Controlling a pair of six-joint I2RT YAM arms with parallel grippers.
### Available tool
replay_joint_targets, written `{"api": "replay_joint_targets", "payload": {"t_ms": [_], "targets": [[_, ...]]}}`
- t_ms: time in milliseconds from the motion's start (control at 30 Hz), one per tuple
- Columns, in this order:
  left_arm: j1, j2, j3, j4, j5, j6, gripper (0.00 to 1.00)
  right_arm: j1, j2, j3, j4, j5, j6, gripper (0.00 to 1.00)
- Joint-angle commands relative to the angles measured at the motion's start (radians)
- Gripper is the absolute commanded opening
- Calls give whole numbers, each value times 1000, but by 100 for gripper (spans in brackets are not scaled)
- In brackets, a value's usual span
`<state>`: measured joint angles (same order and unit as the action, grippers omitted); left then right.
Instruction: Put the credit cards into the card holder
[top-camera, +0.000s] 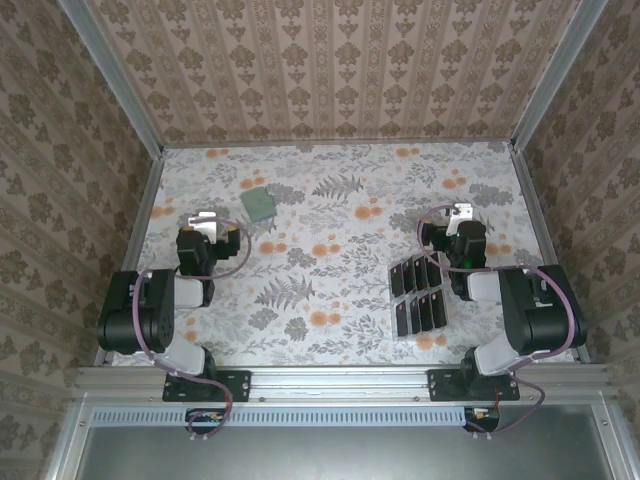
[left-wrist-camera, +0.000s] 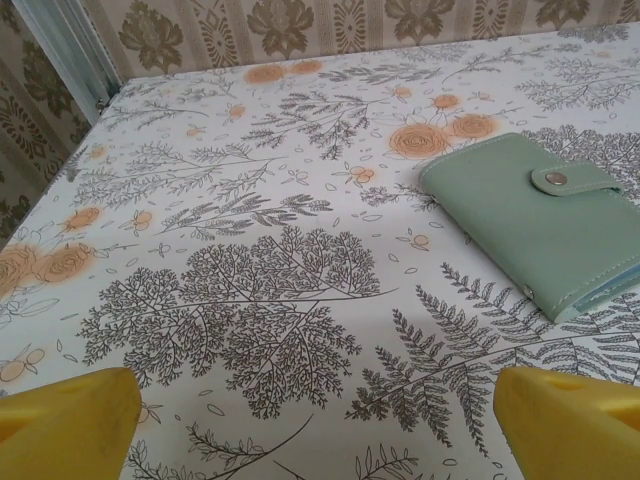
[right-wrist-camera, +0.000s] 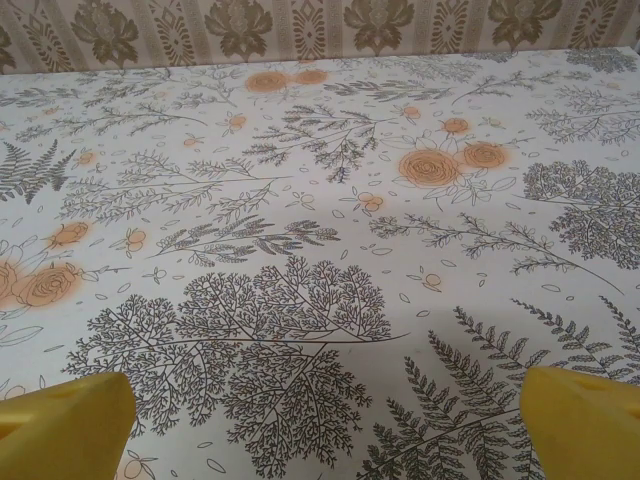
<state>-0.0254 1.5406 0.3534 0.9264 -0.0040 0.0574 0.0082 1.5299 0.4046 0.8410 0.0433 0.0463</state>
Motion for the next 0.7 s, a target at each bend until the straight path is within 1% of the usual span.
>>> {"api": "replay_joint_targets", "payload": {"t_ms": [0,267,333,400,667], "targets": [[-4,1,24,-11,-10,11,100,-5,0,7,7,-22,-13,100],[-5,1,33,-25,-18,13,100,-5,0,5,9,-22,-13,100],[-7,2,32,-25,-58,0,100,-5,0,5,9,-22,-13,100],[-5,2,30,-17,-134,-30,100,-5,-1,5,9,-22,-13,100],[-12,4,30,-17,-149,-29,100,-7,1,8,4,-25,-11,100]]}}
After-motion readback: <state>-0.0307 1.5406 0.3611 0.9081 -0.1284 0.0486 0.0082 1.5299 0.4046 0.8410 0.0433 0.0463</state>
